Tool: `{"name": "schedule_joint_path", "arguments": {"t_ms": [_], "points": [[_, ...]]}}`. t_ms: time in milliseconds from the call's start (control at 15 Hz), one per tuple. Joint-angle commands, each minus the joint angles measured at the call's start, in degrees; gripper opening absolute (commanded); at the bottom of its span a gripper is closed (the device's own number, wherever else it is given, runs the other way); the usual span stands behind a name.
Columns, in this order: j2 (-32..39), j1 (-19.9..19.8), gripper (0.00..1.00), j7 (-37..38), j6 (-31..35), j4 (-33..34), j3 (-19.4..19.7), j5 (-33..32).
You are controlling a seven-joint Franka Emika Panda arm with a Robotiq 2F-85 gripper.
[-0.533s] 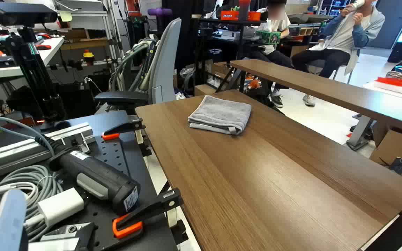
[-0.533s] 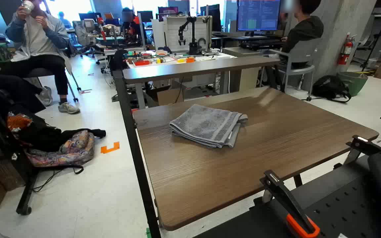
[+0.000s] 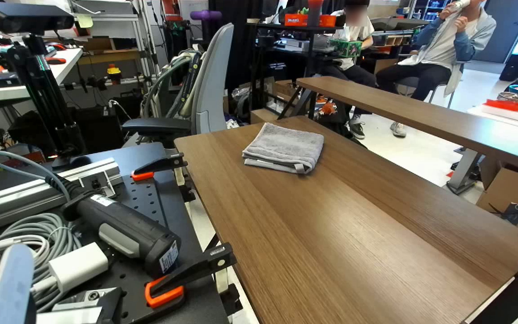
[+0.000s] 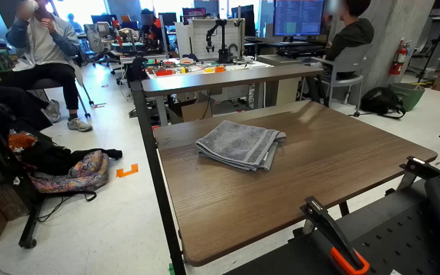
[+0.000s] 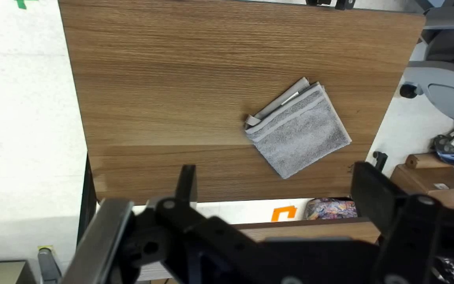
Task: Move the towel to the right
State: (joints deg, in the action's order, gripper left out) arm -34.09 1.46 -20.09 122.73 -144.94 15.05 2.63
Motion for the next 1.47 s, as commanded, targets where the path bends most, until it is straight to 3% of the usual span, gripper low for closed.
{"name": "schedule_joint_path", "arguments": {"t_ms": [0, 267, 467, 667, 867, 1133, 1400], "points": [[0.97, -1.53, 1.0, 1.81, 2.99, -2.03, -3.07, -0.44], [6.59, -0.83, 1.0, 8.81, 10.48, -5.46, -8.64, -1.39], [15.4, -0.68, 1.0, 16.51, 19.25, -5.86, -13.84, -2.4], [26.03, -1.35, 1.0, 25.44, 25.49, -2.9, -18.31, -5.72], [36.68, -1.33, 1.0, 37.22, 27.84, 2.53, -20.74, -13.42], [49.34, 3.8, 1.0, 53.61, 25.98, 13.05, -17.47, -25.02], [58.93, 10.45, 1.0, 60.49, 24.23, 22.16, -13.6, -25.89]]}}
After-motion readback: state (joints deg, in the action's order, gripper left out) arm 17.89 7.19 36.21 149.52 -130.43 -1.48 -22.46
